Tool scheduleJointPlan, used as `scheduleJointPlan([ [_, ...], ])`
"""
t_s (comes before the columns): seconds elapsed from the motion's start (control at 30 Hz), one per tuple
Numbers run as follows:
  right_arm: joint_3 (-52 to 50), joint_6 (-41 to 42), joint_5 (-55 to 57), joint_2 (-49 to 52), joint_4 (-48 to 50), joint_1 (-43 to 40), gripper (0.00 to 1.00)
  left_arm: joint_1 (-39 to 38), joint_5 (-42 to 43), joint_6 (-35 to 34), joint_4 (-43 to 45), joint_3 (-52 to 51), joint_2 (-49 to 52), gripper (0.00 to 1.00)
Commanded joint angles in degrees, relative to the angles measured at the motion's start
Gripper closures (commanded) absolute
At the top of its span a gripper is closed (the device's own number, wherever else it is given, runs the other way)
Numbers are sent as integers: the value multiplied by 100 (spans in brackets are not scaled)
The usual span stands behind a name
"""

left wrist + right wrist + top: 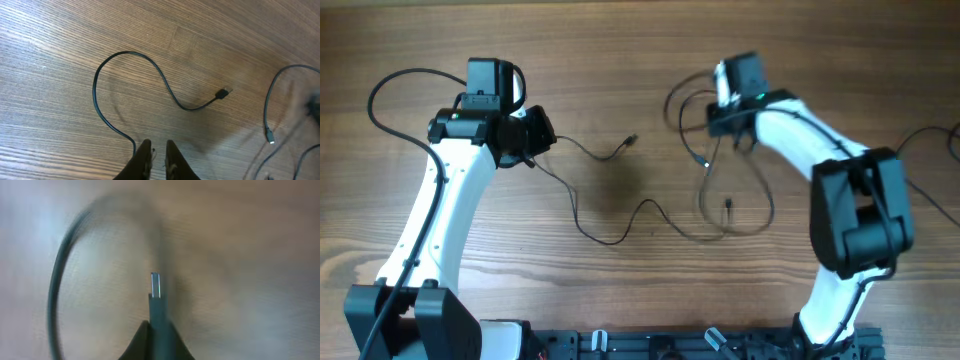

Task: Untangle cables
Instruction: 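Pull the grasped cable up and to the upper right with the right gripper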

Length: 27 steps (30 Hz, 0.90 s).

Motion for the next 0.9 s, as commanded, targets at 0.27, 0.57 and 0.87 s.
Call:
scheduleJointPlan([
  [0.27,1921,-131,168,-625,1657,-2452,96,-9,46,85,15,15,-33,87],
  [0.57,1921,-754,166,938,4527,-3495,96,-9,46,85,15,15,-33,84],
  [0.87,1921,2922,697,2411,4839,-3779,96,-9,48,66,13,15,-33,84],
])
